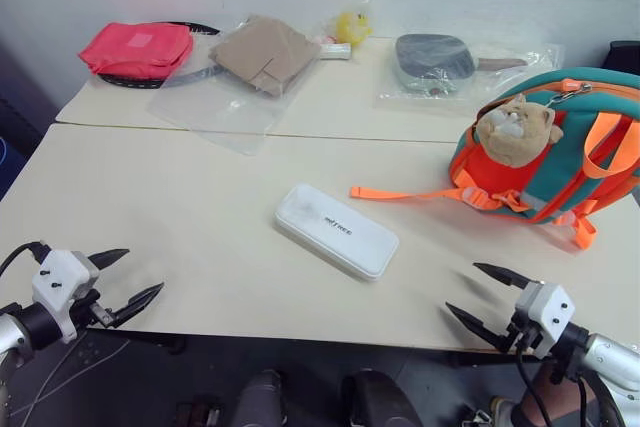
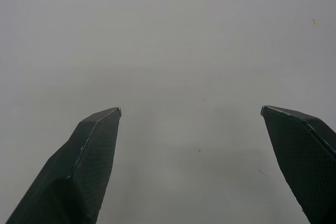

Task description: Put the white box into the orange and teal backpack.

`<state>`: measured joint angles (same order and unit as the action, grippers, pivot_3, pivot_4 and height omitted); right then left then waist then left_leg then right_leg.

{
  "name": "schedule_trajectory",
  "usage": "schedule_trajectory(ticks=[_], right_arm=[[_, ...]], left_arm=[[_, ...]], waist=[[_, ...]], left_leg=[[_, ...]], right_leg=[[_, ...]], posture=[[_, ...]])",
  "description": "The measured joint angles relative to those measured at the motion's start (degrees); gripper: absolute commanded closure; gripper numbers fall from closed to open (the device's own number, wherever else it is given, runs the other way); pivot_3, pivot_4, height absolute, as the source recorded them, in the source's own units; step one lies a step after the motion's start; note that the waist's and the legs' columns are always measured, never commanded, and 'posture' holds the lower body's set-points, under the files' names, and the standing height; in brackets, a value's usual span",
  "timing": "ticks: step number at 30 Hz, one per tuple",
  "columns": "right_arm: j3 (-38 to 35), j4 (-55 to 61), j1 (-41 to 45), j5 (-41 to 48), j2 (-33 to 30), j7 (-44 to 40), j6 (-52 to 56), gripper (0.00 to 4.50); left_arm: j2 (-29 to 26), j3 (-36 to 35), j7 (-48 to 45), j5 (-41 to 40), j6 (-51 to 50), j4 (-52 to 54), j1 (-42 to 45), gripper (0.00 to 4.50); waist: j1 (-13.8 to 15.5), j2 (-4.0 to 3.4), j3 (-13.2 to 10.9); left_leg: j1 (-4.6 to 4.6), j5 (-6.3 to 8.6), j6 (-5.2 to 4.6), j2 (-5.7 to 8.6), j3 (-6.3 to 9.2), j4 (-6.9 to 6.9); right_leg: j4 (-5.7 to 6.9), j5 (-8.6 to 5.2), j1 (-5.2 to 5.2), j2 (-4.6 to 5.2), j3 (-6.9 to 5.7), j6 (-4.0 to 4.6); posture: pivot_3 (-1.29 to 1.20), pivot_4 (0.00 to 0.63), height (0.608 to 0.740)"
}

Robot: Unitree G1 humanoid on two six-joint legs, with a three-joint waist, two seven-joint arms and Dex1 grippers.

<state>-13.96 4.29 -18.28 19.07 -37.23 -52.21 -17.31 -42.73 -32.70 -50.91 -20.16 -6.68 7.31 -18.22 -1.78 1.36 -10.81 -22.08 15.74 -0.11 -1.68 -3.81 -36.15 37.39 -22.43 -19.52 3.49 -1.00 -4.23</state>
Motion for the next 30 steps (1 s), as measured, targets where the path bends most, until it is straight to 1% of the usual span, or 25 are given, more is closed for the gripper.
schedule_trajectory(ticks=[3, 5, 8, 9, 11, 12, 14, 15, 16, 17, 18, 19, 20, 22, 23, 24, 28, 30], right_arm=[[0.00, -0.17, 0.24, 0.08, 0.00, -0.13, -0.16, 0.04], [0.00, -0.26, 0.35, 0.27, 0.00, -0.43, -0.15, 0.04], [0.00, 0.38, 0.24, 1.89, 0.17, -0.71, 0.96, 0.04], [0.24, 1.80, -0.36, 3.19, 0.18, -1.05, 2.54, 0.21], [0.78, 4.83, -0.86, 4.70, 0.17, -1.46, 5.13, 0.64], [1.77, 6.97, -1.28, 4.93, -0.64, -1.38, 8.00, 0.95], [4.28, 10.59, -1.22, 4.78, -2.13, -1.11, 13.27, 1.74], [5.71, 11.88, -1.03, 4.18, -2.94, -1.10, 15.47, 2.00], [7.71, 12.95, -0.27, 3.23, -3.42, -1.10, 17.44, 2.39], [9.07, 13.91, 0.50, 2.52, -3.47, -1.00, 18.49, 2.73], [10.16, 15.01, 1.01, 1.72, -3.51, -0.60, 19.68, 3.01], [11.21, 15.61, 1.77, 1.03, -3.47, 0.04, 20.77, 3.39], [11.84, 16.12, 2.44, 0.45, -3.35, 0.60, 21.53, 3.70], [13.38, 15.98, 5.20, -1.67, -2.98, 2.47, 23.55, 4.38], [13.88, 15.96, 6.23, -2.41, -2.73, 3.00, 23.86, 4.50], [14.62, 15.81, 7.92, -3.71, -2.27, 4.05, 24.35, 4.50], [15.94, 14.27, 11.19, -6.40, -0.41, 6.89, 25.60, 4.50], [16.27, 13.20, 12.06, -7.05, 0.09, 7.34, 25.78, 4.50]], left_arm=[[-0.01, 0.15, -0.34, -0.04, -0.03, -0.37, 0.39, 0.00], [0.08, 0.35, -0.49, -1.52, -1.18, -0.26, 1.79, 0.00], [0.30, 1.42, -0.15, -5.82, -6.21, 2.46, 4.94, 0.00], [0.29, 3.27, -0.09, -7.22, -8.52, 4.06, 6.79, 0.00], [0.29, 6.85, 0.57, -8.33, -11.42, 6.03, 10.37, 0.39], [0.42, 10.36, 2.62, -6.69, -12.84, 5.70, 14.98, 0.60], [2.30, 16.70, 6.28, -2.97, -14.20, 3.84, 24.07, 1.28], [4.29, 19.82, 8.11, -0.84, -14.50, 1.52, 29.11, 1.54], [6.61, 23.35, 9.96, 1.54, -14.57, -1.71, 34.37, 1.87], [7.77, 25.46, 10.94, 3.13, -14.34, -3.61, 37.04, 2.22], [9.36, 28.23, 12.02, 5.21, -13.84, -7.12, 40.55, 2.46], [10.67, 29.93, 12.90, 6.91, -13.14, -10.59, 43.35, 2.82], [11.57, 31.20, 13.59, 8.00, -12.55, -13.10, 45.22, 3.09], [13.61, 33.08, 13.74, 9.80, -10.57, -20.22, 49.63, 3.71], [14.09, 33.69, 13.49, 10.23, -9.85, -21.97, 50.70, 3.96], [14.91, 34.73, 13.02, 11.37, -8.62, -24.73, 52.23, 4.27], [16.78, 37.92, 11.93, 14.29, -5.34, -31.00, 54.73, 4.27], [17.83, 38.48, 11.04, 14.49, -4.79, -31.88, 54.77, 4.27]], waist=[[0.03, 0.00, 0.00], [0.06, 0.00, 0.00], [0.23, 0.01, 0.01], [0.40, -0.01, 0.01], [0.31, -0.01, 0.01], [0.47, -0.04, 0.03], [0.52, -0.02, 0.04], [0.60, -0.03, 0.06], [0.68, -0.01, 0.07], [0.65, 0.04, 0.10], [0.47, 0.04, 0.10], [0.22, 0.06, 0.09], [-0.02, 0.06, 0.09], [-0.04, 0.11, 0.07], [0.01, 0.11, 0.07], [0.23, 0.11, 0.07], [0.48, 0.11, 0.07], [0.51, 0.11, 0.07]], left_leg=[[0.00, 0.00, 0.00, 0.00, 0.00, -0.01], [0.00, 0.00, 0.00, 0.00, 0.00, -0.02], [-0.01, 0.00, 0.00, 0.02, 0.03, -0.03], [-0.01, -0.01, -0.01, 0.04, 0.07, -0.03], [-0.01, -0.02, -0.01, 0.03, 0.07, -0.04], [0.01, -0.04, -0.02, 0.05, 0.10, -0.07], [0.00, -0.12, -0.01, 0.06, 0.10, -0.10], [0.00, -0.12, -0.02, 0.09, 0.11, -0.11], [-0.02, -0.13, -0.01, 0.10, 0.10, -0.15], [-0.09, -0.13, 0.01, 0.09, 0.10, -0.17], [-0.07, -0.10, 0.04, 0.09, 0.05, -0.16], [-0.09, -0.10, 0.07, 0.07, 0.03, -0.17], [-0.14, -0.27, 0.37, 0.03, -0.04, -0.17], [-0.17, -0.34, 0.48, -0.03, -0.08, -0.23], [-0.18, -0.35, 0.50, -0.03, -0.07, -0.23], [-0.18, -0.35, 0.50, -0.02, -0.05, -0.29], [-0.19, -0.35, 0.48, 0.01, -0.02, -0.39], [-0.23, -0.34, 0.46, 0.02, -0.02, -0.42]], right_leg=[[0.00, 0.00, 0.00, 0.00, 0.00, 0.00], [0.01, 0.00, 0.01, 0.00, 0.00, 0.00], [0.01, 0.00, 0.03, 0.01, -0.02, 0.00], [0.02, 0.00, 0.04, 0.03, -0.04, 0.00], [0.05, 0.00, 0.04, 0.02, -0.04, -0.01], [0.08, 0.00, 0.07, 0.02, -0.07, -0.01], [0.13, 0.01, 0.06, 0.01, -0.08, -0.03], [0.16, 0.02, 0.07, 0.01, -0.09, -0.04], [0.19, 0.03, 0.04, -0.01, -0.09, -0.06], [0.23, 0.04, -0.04, -0.03, -0.09, -0.07], [0.23, 0.04, -0.04, -0.04, -0.06, -0.07], [0.23, 0.03, -0.08, -0.07, -0.05, -0.08], [0.22, 0.03, -0.17, -0.12, -0.01, -0.08], [0.26, 0.03, -0.23, -0.19, 0.00, -0.08], [0.27, 0.03, -0.25, -0.19, 0.00, -0.08], [0.33, 0.03, -0.24, -0.18, -0.01, -0.08], [0.34, 0.03, -0.18, -0.13, -0.02, -0.08], [0.34, 0.03, -0.20, -0.11, -0.02, -0.08]], posture=[[0.00, 0.150, 0.740], [0.00, 0.150, 0.740], [0.00, 0.150, 0.740], [0.00, 0.150, 0.740], [0.00, 0.150, 0.740], [0.00, 0.150, 0.740], [0.00, 0.150, 0.740], [0.00, 0.150, 0.740], [0.00, 0.150, 0.740], [0.00, 0.150, 0.740], [0.00, 0.150, 0.740], [0.00, 0.150, 0.740], [0.00, 0.150, 0.740], [0.00, 0.150, 0.740], [0.00, 0.150, 0.740], [0.00, 0.150, 0.740], [0.00, 0.150, 0.740], [0.00, 0.150, 0.740]])
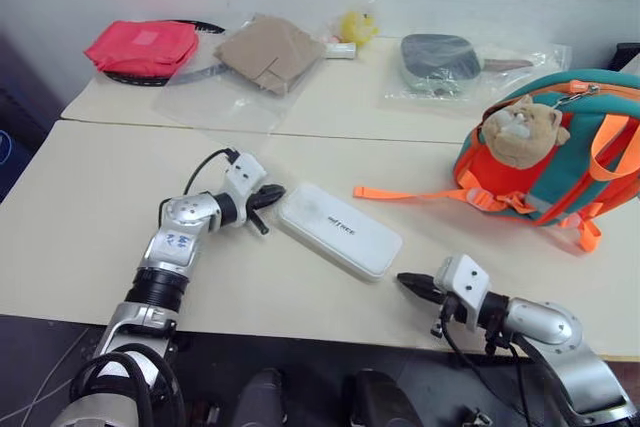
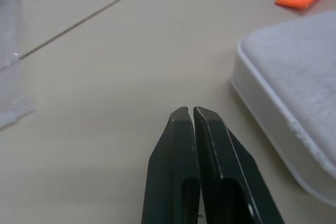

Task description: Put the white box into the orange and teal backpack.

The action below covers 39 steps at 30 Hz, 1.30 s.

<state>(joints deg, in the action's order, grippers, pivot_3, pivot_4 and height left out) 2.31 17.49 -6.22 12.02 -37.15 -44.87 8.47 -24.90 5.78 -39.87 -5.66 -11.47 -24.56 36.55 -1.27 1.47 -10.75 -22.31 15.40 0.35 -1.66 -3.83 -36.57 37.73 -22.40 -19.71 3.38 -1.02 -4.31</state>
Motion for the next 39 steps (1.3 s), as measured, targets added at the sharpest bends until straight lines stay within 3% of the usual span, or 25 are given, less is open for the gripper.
schedule_trajectory(ticks=[7, 17, 25, 29, 34, 36, 39], right_arm=[[0.97, -2.90, 4.43, -1.53, 1.00, -0.45, -0.69, 4.50], [-1.21, -10.08, 11.11, -1.86, -3.25, -4.90, -1.08, 4.50], [-1.36, -15.10, 14.50, -2.37, -4.42, -7.82, -2.44, 4.50], [-1.71, -17.62, 14.77, -2.84, -6.93, -8.92, -4.15, 4.50], [-2.56, -20.26, 15.53, -3.01, -7.55, -9.75, -6.02, 4.50], [-2.54, -21.61, 16.60, -3.05, -7.66, -10.45, -6.57, 4.50], [-2.39, -22.67, 17.53, -3.04, -7.69, -12.17, -7.78, 4.50]], left_arm=[[-0.25, -0.81, -4.20, -1.29, -0.78, 4.68, -3.67, 4.27], [-7.58, -1.22, -10.61, -6.70, -17.32, 28.45, -15.82, 4.27], [-7.86, -2.54, -8.66, -10.33, -26.20, 37.96, -20.90, 4.27], [-9.06, -8.30, -5.51, -14.41, -37.23, 37.07, -21.47, 3.11], [-8.74, -18.03, -4.52, -26.19, -61.03, 33.02, -16.36, 1.61], [-6.37, -21.74, -3.58, -29.43, -71.57, 26.17, -10.35, 1.61], [-6.52, -22.21, -1.92, -36.97, -79.27, 16.19, -5.43, 1.61]], waist=[[-0.39, 0.00, 0.00], [-0.28, -0.01, 0.00], [-0.27, -0.02, -0.01], [-0.34, -0.03, -0.01], [-0.33, -0.02, -0.01], [-0.30, 0.00, -0.02], [-0.30, -0.01, -0.02]], left_leg=[[0.02, 0.00, 0.03, -0.05, 0.02, -0.04], [0.02, 0.05, -0.06, -0.02, 0.10, -0.15], [0.01, 0.07, -0.10, -0.02, 0.12, -0.14], [0.06, 0.15, -0.24, -0.04, 0.14, -0.12], [0.08, 0.06, -0.08, -0.02, 0.17, -0.12], [0.03, 0.04, -0.06, -0.02, 0.19, -0.26], [0.01, 0.07, -0.03, -0.01, 0.21, -0.30]], right_leg=[[0.05, 0.00, 0.01, -0.03, 0.00, 0.00], [0.01, 0.00, 0.13, 0.03, -0.03, 0.01], [-0.01, 0.00, 0.13, 0.03, -0.03, 0.01], [0.01, 0.00, 0.16, 0.03, -0.05, 0.01], [0.03, -0.01, 0.18, 0.03, -0.07, 0.00], [0.09, -0.01, 0.15, 0.00, -0.11, 0.00], [0.10, -0.02, 0.14, 0.02, -0.11, -0.02]], posture=[[0.00, 0.150, 0.740], [0.00, 0.150, 0.740], [0.00, 0.150, 0.740], [0.00, 0.150, 0.740], [0.00, 0.150, 0.740], [0.00, 0.150, 0.740], [0.00, 0.150, 0.740]])
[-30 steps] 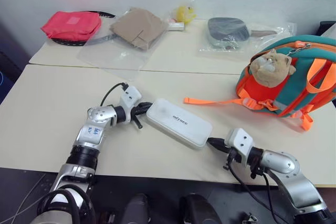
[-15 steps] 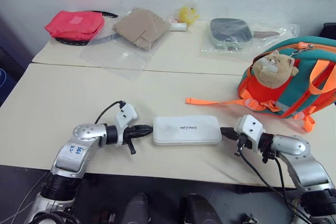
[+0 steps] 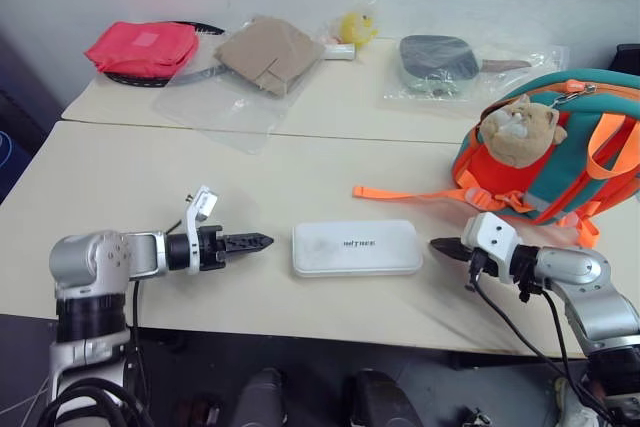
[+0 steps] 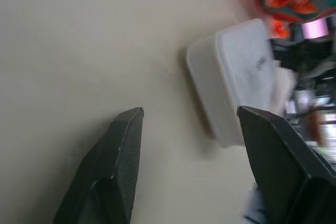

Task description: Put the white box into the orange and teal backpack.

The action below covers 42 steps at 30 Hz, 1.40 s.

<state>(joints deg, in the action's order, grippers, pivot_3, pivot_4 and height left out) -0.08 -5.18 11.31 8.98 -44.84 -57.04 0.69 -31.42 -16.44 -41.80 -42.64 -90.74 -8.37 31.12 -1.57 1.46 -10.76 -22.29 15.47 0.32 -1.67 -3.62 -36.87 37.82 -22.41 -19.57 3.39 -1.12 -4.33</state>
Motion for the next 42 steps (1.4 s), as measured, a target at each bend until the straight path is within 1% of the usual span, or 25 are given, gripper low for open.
schedule_trajectory(ticks=[1, 4, 7, 13, 18, 21, 22, 24, 25, 27, 30, 32, 34, 35, 36, 37, 39, 41, 42], right_arm=[[0.39, -0.59, 0.56, -0.01, 0.00, -0.86, -0.67, 4.50], [1.84, -2.29, 2.41, -0.11, 0.02, -2.69, -1.96, 4.50], [2.89, -3.46, 4.83, -0.14, 0.74, -3.63, -2.86, 4.50], [4.83, -5.38, 6.88, -1.18, 3.18, -4.08, -4.45, 4.50], [5.40, -5.76, 6.94, -1.27, 4.09, -4.48, -5.40, 4.50], [5.37, -5.77, 6.78, -1.26, 4.35, -4.32, -5.56, 4.50], [5.34, -5.70, 6.65, -1.21, 4.41, -4.24, -5.58, 4.50], [4.90, -5.03, 5.59, -0.04, 4.44, -4.38, -5.06, 4.15], [4.28, -4.17, 4.55, 1.30, 4.44, -4.84, -3.82, 3.94], [2.45, -2.87, 1.87, 3.67, 4.30, -5.56, -2.49, 3.31], [-2.15, -1.39, -3.63, 6.74, 2.91, -5.75, -1.79, 2.28], [-7.68, 0.43, -8.38, 9.86, 2.77, -5.06, -1.30, 1.59], [-14.31, 1.65, -14.19, 13.39, 2.65, -4.16, -0.36, 0.94], [-17.41, 2.22, -16.77, 14.95, 2.67, -3.58, 0.20, 0.60], [-20.59, 2.69, -19.45, 16.27, 2.66, -3.21, 0.95, 0.17], [-23.36, 2.90, -21.80, 17.39, 2.65, -2.85, 1.49, 0.02], [-29.50, 2.25, -25.68, 19.53, 2.77, -1.25, 2.43, 0.02], [-34.64, -0.09, -26.51, 20.61, 2.77, 0.36, 2.50, 0.02], [-36.40, -1.40, -26.38, 20.69, 2.75, 0.84, 1.86, 0.02]], left_arm=[[0.00, 0.56, 1.35, -3.30, -0.76, -3.60, 1.16, 1.61], [0.53, 4.46, 6.39, -10.85, -1.36, -9.63, 3.82, 1.61], [1.96, 6.82, 11.97, -16.68, -1.56, -12.95, 5.94, 1.61], [8.58, 3.59, 24.01, -20.49, -1.54, -15.63, 7.47, 1.61], [9.41, 3.45, 29.06, -27.69, -1.54, -15.95, 6.81, 1.61], [9.63, 3.43, 30.88, -30.80, -1.63, -14.74, 6.02, 2.24], [9.58, 3.37, 31.20, -31.52, -1.65, -14.48, 5.91, 2.56], [9.10, 3.29, 31.47, -32.60, -1.64, -13.30, 5.26, 3.11], [8.19, 3.59, 31.48, -33.78, -1.65, -12.53, 4.65, 3.24], [5.74, 4.36, 30.91, -36.26, -1.66, -11.04, 3.44, 3.24], [1.29, 5.18, 28.93, -39.29, -1.72, -5.95, 1.27, 3.24], [0.34, 4.30, 26.25, -38.65, 0.31, -0.15, -1.61, 3.24], [-0.83, 2.80, 21.50, -37.00, 4.77, 6.26, -5.86, 3.24], [-2.00, 2.31, 18.35, -36.07, 6.82, 9.09, -7.77, 3.24], [-3.67, 1.63, 14.57, -35.53, 8.48, 11.78, -9.73, 3.24], [-5.02, 0.99, 11.33, -34.79, 10.40, 14.23, -11.57, 3.24], [-8.23, 0.25, 1.99, -29.33, 19.12, 19.04, -17.45, 3.24], [-10.87, 0.26, -5.24, -22.14, 27.98, 19.30, -21.45, 3.24], [-11.33, 0.23, -7.70, -19.43, 31.42, 18.78, -22.21, 3.24]], waist=[[0.00, 0.00, 0.00], [-0.06, 0.00, 0.00], [-0.03, 0.01, 0.00], [0.04, 0.01, 0.00], [0.04, 0.01, 0.00], [0.04, 0.01, 0.00], [0.04, 0.01, 0.00], [0.02, 0.01, 0.00], [0.01, 0.00, 0.00], [0.05, 0.01, 0.00], [0.07, 0.00, -0.01], [0.34, -0.04, -0.02], [0.48, -0.04, -0.03], [0.48, -0.06, -0.04], [0.46, -0.07, -0.05], [0.46, -0.09, -0.05], [0.04, -0.13, -0.04], [-0.20, -0.14, -0.04], [-0.21, -0.15, -0.04]], left_leg=[[-0.01, 0.01, 0.00, 0.00, 0.00, -0.02], [-0.03, 0.04, -0.01, 0.00, -0.01, -0.09], [-0.03, 0.04, -0.01, -0.01, 0.00, -0.14], [-0.03, 0.04, -0.01, 0.00, 0.01, -0.21], [-0.02, 0.04, 0.00, 0.00, 0.01, -0.21], [-0.02, 0.03, 0.02, -0.01, 0.02, -0.21], [-0.02, 0.03, 0.02, -0.01, 0.02, -0.21], [-0.02, 0.03, 0.03, -0.01, 0.02, -0.19], [-0.03, 0.03, 0.04, -0.01, 0.02, -0.16], [-0.04, 0.04, 0.06, -0.01, 0.03, -0.14], [-0.04, 0.05, 0.06, 0.00, 0.03, -0.14], [-0.06, 0.07, 0.03, 0.04, 0.03, -0.11], [-0.07, 0.09, 0.06, 0.01, 0.03, -0.07], [-0.08, 0.09, 0.06, 0.01, 0.01, -0.03], [-0.06, 0.09, 0.07, 0.01, 0.01, 0.02], [-0.03, 0.09, 0.08, 0.01, -0.01, 0.08], [0.11, 0.09, 0.10, 0.06, -0.19, 0.43], [0.22, -0.08, 0.17, 0.01, -0.38, 0.82], [0.22, -0.13, 0.17, 0.00, -0.38, 0.84]], right_leg=[[-0.01, 0.00, -0.01, 0.00, 0.00, 0.00], [-0.02, 0.00, 0.00, 0.01, 0.01, 0.00], [0.01, 0.00, 0.00, 0.01, 0.01, 0.00], [0.01, 0.00, 0.03, 0.02, -0.01, -0.01], [0.00, 0.00, 0.04, 0.01, -0.01, -0.01], [0.00, 0.00, 0.05, 0.01, -0.02, -0.01], [-0.01, 0.00, 0.05, 0.01, -0.02, -0.01], [-0.02, 0.00, 0.05, 0.00, -0.02, -0.01], [-0.03, 0.00, 0.04, -0.01, -0.01, -0.01], [-0.05, 0.00, 0.03, -0.02, -0.02, -0.01], [-0.14, 0.00, 0.10, 0.00, -0.01, -0.01], [-0.21, 0.00, 0.13, 0.03, -0.01, -0.01], [-0.34, 0.00, 0.17, -0.01, -0.02, -0.01], [-0.38, -0.01, 0.16, -0.01, -0.01, 0.00], [-0.40, -0.01, 0.17, -0.02, 0.00, 0.01], [-0.42, -0.02, 0.18, -0.01, 0.01, 0.03], [-0.58, -0.03, 0.20, 0.00, 0.13, 0.06], [-0.94, -0.02, 0.23, -0.02, 0.15, 0.13], [-0.94, -0.01, 0.20, -0.03, 0.14, 0.17]], posture=[[0.00, 0.150, 0.740], [0.00, 0.150, 0.740], [0.00, 0.150, 0.740], [0.00, 0.150, 0.740], [0.00, 0.150, 0.740], [0.00, 0.150, 0.740], [0.00, 0.150, 0.740], [0.00, 0.150, 0.740], [0.00, 0.150, 0.740], [0.00, 0.150, 0.740], [0.00, 0.150, 0.740], [0.00, 0.150, 0.740], [0.00, 0.150, 0.740], [0.00, 0.150, 0.740], [0.00, 0.150, 0.740], [0.00, 0.150, 0.740], [0.00, 0.150, 0.740], [0.00, 0.150, 0.740], [0.00, 0.150, 0.740]])
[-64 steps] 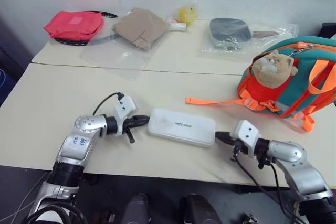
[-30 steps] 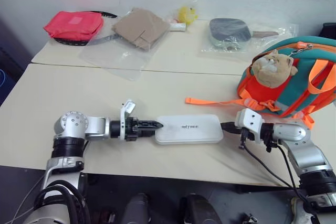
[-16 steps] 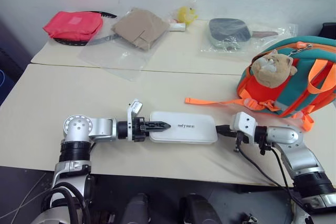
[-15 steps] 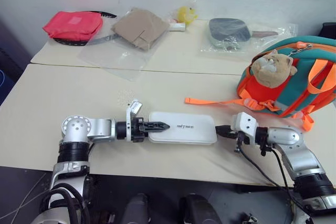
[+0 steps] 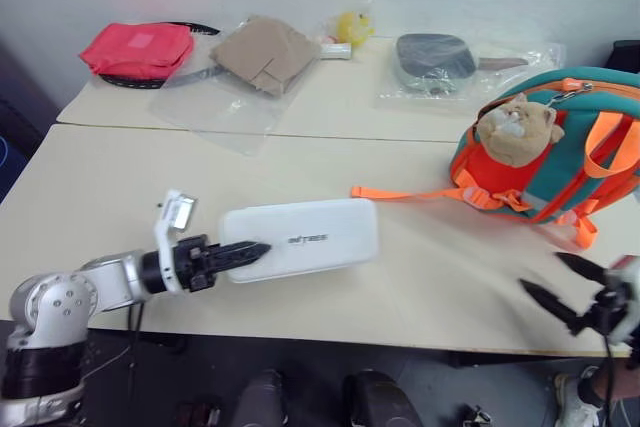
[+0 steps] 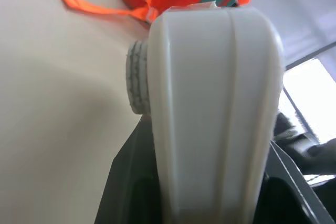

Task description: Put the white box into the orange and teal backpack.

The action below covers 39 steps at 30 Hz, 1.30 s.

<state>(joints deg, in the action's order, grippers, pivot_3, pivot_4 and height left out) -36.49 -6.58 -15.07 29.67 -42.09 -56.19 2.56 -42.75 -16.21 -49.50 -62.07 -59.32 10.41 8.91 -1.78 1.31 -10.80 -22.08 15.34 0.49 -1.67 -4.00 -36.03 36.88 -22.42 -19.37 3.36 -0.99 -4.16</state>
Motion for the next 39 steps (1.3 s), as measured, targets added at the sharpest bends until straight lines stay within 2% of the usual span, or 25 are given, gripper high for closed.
schedule_trajectory(ticks=[2, 5, 10, 12, 15, 19, 23, 25, 28, 32, 36, 39], right_arm=[[-1.61, -3.56, 2.85, -0.16, -0.51, 0.48, -1.74, 0.02], [-0.82, -9.36, 10.64, -0.42, -3.22, -0.21, -2.58, 0.02], [5.65, -14.24, 24.63, -0.50, -6.46, -4.06, 0.52, 0.02], [10.88, -14.36, 32.39, 0.19, -5.99, -5.43, 5.50, 0.64], [14.46, -14.25, 37.60, 1.01, -5.16, -6.81, 9.55, 1.66], [17.29, -14.13, 40.42, 1.34, -2.79, -7.91, 12.37, 3.12], [19.30, -8.72, 40.96, 3.64, 1.05, -7.84, 16.16, 4.46], [20.89, -3.08, 40.96, 5.38, 3.03, -7.44, 18.85, 4.49], [24.64, 8.03, 41.04, 8.97, 9.39, -4.61, 22.43, 4.49], [30.10, 20.61, 40.03, 14.84, 13.01, -1.83, 28.98, 4.49], [34.36, 30.03, 37.30, 22.84, 13.28, -2.18, 35.91, 4.49], [34.07, 33.13, 36.64, 30.12, 10.18, -2.00, 41.73, 4.49]], left_arm=[[0.09, -0.50, -5.23, 3.64, 6.74, -1.81, -0.40, 3.24], [0.06, -0.96, -10.63, 4.85, 11.11, -3.15, -0.14, 3.24], [0.13, -0.86, -14.47, 6.17, 13.91, -4.72, 0.41, 3.24], [0.18, -0.77, -14.52, 6.25, 14.11, -4.50, 1.18, 3.24], [0.16, -1.46, -14.28, 6.00, 13.76, -3.31, 0.78, 3.24], [0.34, -4.56, -11.74, 4.83, 13.08, -2.14, -0.11, 3.24], [2.38, -9.63, -5.90, 2.00, 12.24, -2.17, -0.13, 3.24], [3.27, -11.76, -3.03, 0.94, 11.93, -2.26, -0.11, 3.24], [4.46, -14.51, 1.21, 0.71, 12.26, -4.00, 0.15, 3.24], [5.91, -15.50, 4.91, 3.20, 15.88, -6.47, 1.53, 3.24], [5.97, -17.23, 7.38, 2.09, 15.09, -9.18, 3.76, 3.24], [4.80, -17.83, 6.71, 0.09, 12.99, -8.97, 3.69, 3.24]], waist=[[-0.02, -0.01, 0.00], [-0.21, -0.11, -0.04], [-0.01, -0.15, -0.04], [-0.25, -0.19, -0.07], [-0.03, -0.19, -0.07], [0.14, -0.17, -0.08], [-0.17, -0.17, -0.08], [-0.62, -0.17, -0.09], [-1.44, -0.17, -0.09], [-1.23, -0.14, -0.10], [-1.14, 0.09, -0.07], [-1.12, 0.10, -0.08]], left_leg=[[0.01, 0.00, -0.03, -0.03, 0.00, -0.01], [-0.02, 0.04, -0.14, -0.02, -0.08, -0.02], [-0.10, 0.07, -0.12, -0.09, 0.04, -0.01], [-0.21, 0.06, -0.13, -0.08, 0.01, -0.10], [-0.21, 0.08, -0.16, -0.08, 0.06, -0.12], [-0.23, 0.19, -0.36, -0.05, 0.14, -0.19], [-0.22, 0.21, -0.42, -0.05, 0.16, -0.20], [-0.21, 0.20, -0.39, -0.09, 0.18, -0.14], [-0.23, 0.13, -0.26, -0.12, 0.21, -0.04], [-0.57, 0.01, -0.06, -0.09, 0.20, -0.10], [-0.97, 0.00, -0.10, -0.08, 0.27, -0.25], [-1.02, 0.06, -0.24, 0.02, 0.27, -0.33]], right_leg=[[0.02, 0.00, 0.00, 0.01, 0.00, 0.08], [0.08, 0.01, -0.09, 0.07, 0.02, 0.07], [0.31, 0.03, -0.27, 0.02, -0.07, 0.01], [0.46, 0.03, -0.41, 0.04, -0.04, 0.00], [0.49, 0.03, -0.40, 0.05, -0.07, -0.01], [0.49, 0.04, -0.34, 0.10, -0.13, -0.02], [0.57, 0.04, -0.37, 0.11, -0.13, -0.03], [0.61, 0.04, -0.40, 0.08, -0.14, -0.03], [0.75, 0.04, -0.56, 0.04, -0.16, -0.03], [0.90, 0.04, -0.96, 0.07, -0.16, -0.03], [1.01, 0.05, -1.21, 0.10, -0.21, -0.03], [0.94, 0.08, -1.18, 0.22, -0.22, -0.08]], posture=[[0.00, 0.150, 0.740], [0.00, 0.150, 0.740], [0.00, 0.150, 0.740], [0.00, 0.150, 0.740], [0.00, 0.150, 0.740], [0.00, 0.150, 0.740], [0.00, 0.150, 0.740], [0.00, 0.150, 0.740], [0.00, 0.150, 0.740], [0.00, 0.150, 0.740], [0.00, 0.150, 0.740], [0.00, 0.150, 0.740]])
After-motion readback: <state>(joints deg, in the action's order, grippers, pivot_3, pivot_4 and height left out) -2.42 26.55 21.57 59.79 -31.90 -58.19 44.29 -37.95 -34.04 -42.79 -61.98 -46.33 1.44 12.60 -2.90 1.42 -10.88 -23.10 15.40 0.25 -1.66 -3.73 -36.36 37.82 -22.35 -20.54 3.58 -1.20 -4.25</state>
